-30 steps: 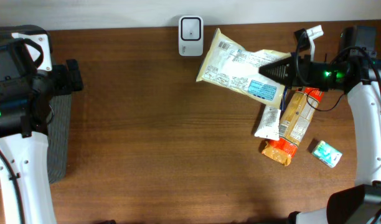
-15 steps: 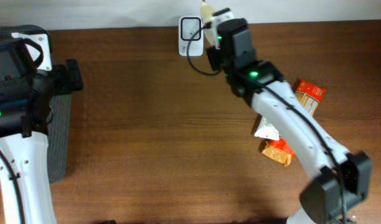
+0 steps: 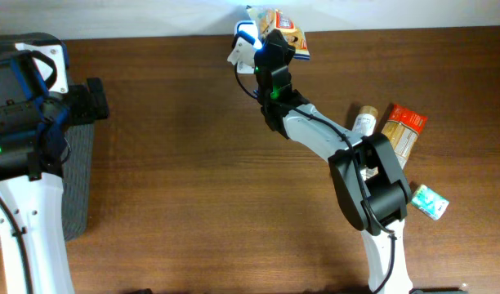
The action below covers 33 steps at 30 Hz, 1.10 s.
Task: Scan the item barcode
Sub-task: 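Hold the snack bag's barcode against the white scanner, then lower the snack bag beside the other items and release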
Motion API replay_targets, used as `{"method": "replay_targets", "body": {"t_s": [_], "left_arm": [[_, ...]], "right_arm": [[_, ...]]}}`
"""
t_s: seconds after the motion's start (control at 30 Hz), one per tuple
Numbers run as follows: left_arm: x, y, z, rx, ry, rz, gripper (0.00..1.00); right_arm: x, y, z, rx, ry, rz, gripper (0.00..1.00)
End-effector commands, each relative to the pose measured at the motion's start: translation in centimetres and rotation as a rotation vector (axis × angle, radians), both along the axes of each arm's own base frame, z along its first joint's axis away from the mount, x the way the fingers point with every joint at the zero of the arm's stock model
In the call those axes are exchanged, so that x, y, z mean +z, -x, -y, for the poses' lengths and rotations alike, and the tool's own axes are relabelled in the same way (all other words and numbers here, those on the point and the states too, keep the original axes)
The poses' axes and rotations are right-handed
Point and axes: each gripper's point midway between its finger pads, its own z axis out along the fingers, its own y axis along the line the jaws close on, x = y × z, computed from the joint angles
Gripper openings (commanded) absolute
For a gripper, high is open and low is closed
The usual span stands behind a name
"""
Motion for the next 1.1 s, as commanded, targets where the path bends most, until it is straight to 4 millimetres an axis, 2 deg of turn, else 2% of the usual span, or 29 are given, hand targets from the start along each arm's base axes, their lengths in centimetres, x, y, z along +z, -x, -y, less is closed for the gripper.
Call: {"method": "replay_targets", "body": {"t_s": [0.0, 0.13, 0.27, 0.33, 0.43, 0.6, 0.7, 0.8, 0.83, 0.87, 0.97, 1.0, 1.03, 1.07], "left_arm": [[0.5, 0.1, -0.1, -0.003, -0.012, 0.011, 0.99], [0.5, 0.1, -0.1, -0.003, -0.012, 0.011, 0.99], [0.5, 0.1, -0.1, -0.003, -0.012, 0.011, 0.99], [0.5, 0.1, -0.1, -0.003, -0.012, 0.011, 0.99], [0.5, 0.1, -0.1, -0.003, -0.012, 0.011, 0.99], [0.5, 0.1, -0.1, -0.003, -0.012, 0.011, 0.99], [0.5, 0.1, -0.1, -0.003, -0.012, 0.011, 0.99], [0.5, 0.1, -0.1, -0.003, -0.012, 0.011, 0.99], [0.5, 0.0, -0.1, -0.003, -0.012, 0.011, 0.99], [0.5, 0.1, -0.1, -0.003, -0.012, 0.011, 0.99], [0.5, 0.0, -0.1, -0.003, -0.012, 0.011, 0.99], [0.5, 0.1, -0.1, -0.003, -0.012, 0.011, 0.99], [0.5, 0.1, -0.1, -0.003, -0.012, 0.011, 0.99], [0.5, 0.1, -0.1, -0.003, -0.012, 0.011, 0.99]], "right_arm": [[0.9, -0.1, -0.4, 0.001, 0.01, 0.023, 0.04], [0.4, -0.1, -1.0, 0.03, 0.132, 0.006, 0.04], [0.9, 0.1, -2.0, 0.055, 0.122, 0.027, 0.04], [1.0, 0.1, -2.0, 0.061, 0.162, 0.026, 0.04], [1.9, 0.0, -2.0, 0.056, 0.146, 0.066, 0.04], [2.2, 0.6, -1.8, -0.002, 0.116, 0.07, 0.04], [4.2, 1.0, -1.4, -0.036, -0.063, 0.122, 0.04], [9.0, 2.1, -0.7, -0.045, -0.206, 0.19, 0.04], [10.6, 3.2, -0.2, -0.053, -0.28, 0.162, 0.04], [11.0, 3.8, 0.1, -0.06, -0.332, 0.137, 0.04], [12.4, 7.6, 0.3, -0.039, -0.681, -0.03, 0.04], [13.1, 9.3, 0.1, -0.02, -0.812, -0.096, 0.04], [14.1, 12.0, -0.2, 0.014, -1.006, -0.209, 0.04], [14.8, 13.3, -0.1, 0.029, -1.101, -0.269, 0.04]]}}
